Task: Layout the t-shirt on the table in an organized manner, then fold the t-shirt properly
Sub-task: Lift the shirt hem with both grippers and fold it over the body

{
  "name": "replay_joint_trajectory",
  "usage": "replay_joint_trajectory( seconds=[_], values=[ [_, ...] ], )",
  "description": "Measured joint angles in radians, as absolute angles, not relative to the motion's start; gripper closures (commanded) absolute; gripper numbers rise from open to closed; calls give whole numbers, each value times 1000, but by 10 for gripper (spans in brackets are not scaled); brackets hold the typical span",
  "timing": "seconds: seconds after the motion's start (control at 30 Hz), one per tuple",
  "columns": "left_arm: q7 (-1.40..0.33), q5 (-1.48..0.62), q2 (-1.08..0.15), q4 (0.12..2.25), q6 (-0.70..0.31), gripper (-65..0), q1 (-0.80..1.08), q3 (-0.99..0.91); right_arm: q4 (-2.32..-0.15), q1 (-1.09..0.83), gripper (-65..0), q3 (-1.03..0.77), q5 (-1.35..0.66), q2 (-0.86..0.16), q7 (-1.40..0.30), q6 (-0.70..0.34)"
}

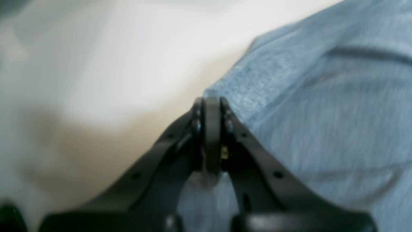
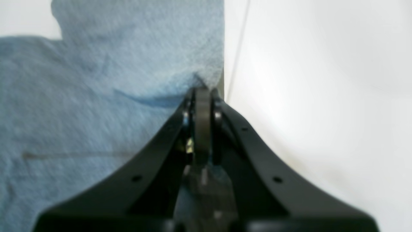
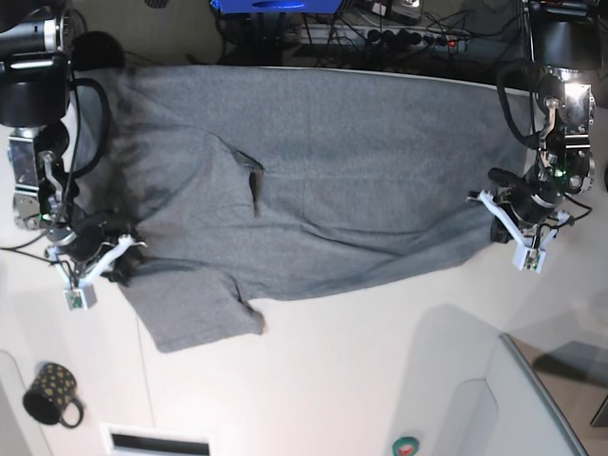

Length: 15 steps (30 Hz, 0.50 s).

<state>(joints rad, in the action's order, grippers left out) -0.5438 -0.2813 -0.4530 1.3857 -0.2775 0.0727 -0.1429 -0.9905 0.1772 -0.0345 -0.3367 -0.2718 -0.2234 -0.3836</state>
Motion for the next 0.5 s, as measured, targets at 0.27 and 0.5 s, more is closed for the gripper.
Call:
replay_joint_trajectory(
  seconds=[0.27,0.5],
  values=[
    [-532,-323,-503,1388,-277,0,125,-143,-1050,101,0,-41,-337,-276,-221,-384],
    [-531,-323,-516,1388,-278,0,113,-143,-1066,67,0,-95,-343,-282,-220,-386]
  ],
)
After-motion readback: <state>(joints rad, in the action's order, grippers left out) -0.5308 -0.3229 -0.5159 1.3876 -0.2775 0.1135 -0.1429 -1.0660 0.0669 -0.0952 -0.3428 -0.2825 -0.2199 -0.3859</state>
